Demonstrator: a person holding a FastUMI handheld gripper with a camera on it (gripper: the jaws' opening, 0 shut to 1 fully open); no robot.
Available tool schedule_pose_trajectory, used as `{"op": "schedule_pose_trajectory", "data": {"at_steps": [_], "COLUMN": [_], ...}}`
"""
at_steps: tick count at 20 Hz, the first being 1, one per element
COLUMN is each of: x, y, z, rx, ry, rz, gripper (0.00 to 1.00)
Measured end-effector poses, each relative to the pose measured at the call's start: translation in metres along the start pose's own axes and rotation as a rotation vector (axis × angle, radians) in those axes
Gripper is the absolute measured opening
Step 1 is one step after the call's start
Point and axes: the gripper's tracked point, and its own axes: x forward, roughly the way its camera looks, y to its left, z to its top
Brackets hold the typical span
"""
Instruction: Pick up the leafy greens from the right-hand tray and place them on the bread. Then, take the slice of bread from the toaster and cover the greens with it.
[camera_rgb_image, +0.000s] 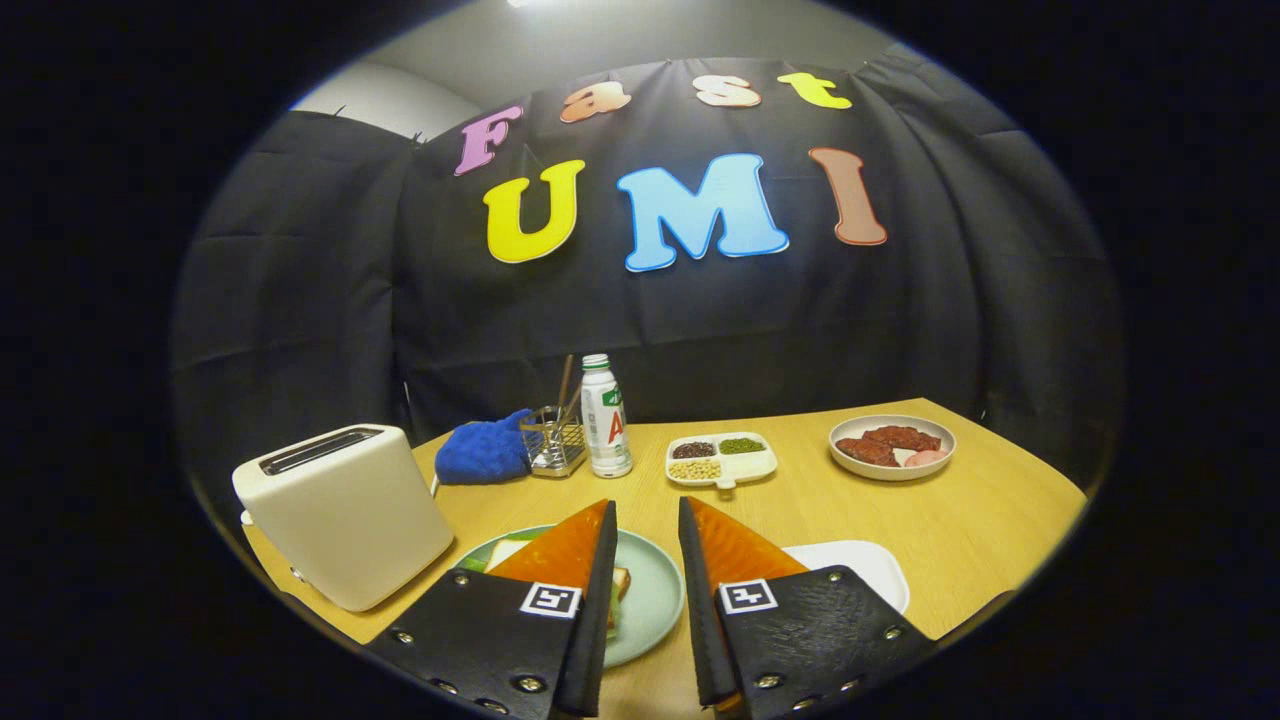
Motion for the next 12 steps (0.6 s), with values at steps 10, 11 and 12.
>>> {"op": "schedule_pose_trajectory", "data": {"at_steps": [10,11,12], "x": [-0.035,-0.038,-0.041], "y": [-0.138,-0.144,-0.147], "z": [0.011,0.012,0.014], "rx": [-0.152,-0.131,-0.11], "ry": [-0.065,-0.066,-0.072], "rz": [-0.211,-0.208,-0.202], "gripper": [0.36,0.36,0.36]}}
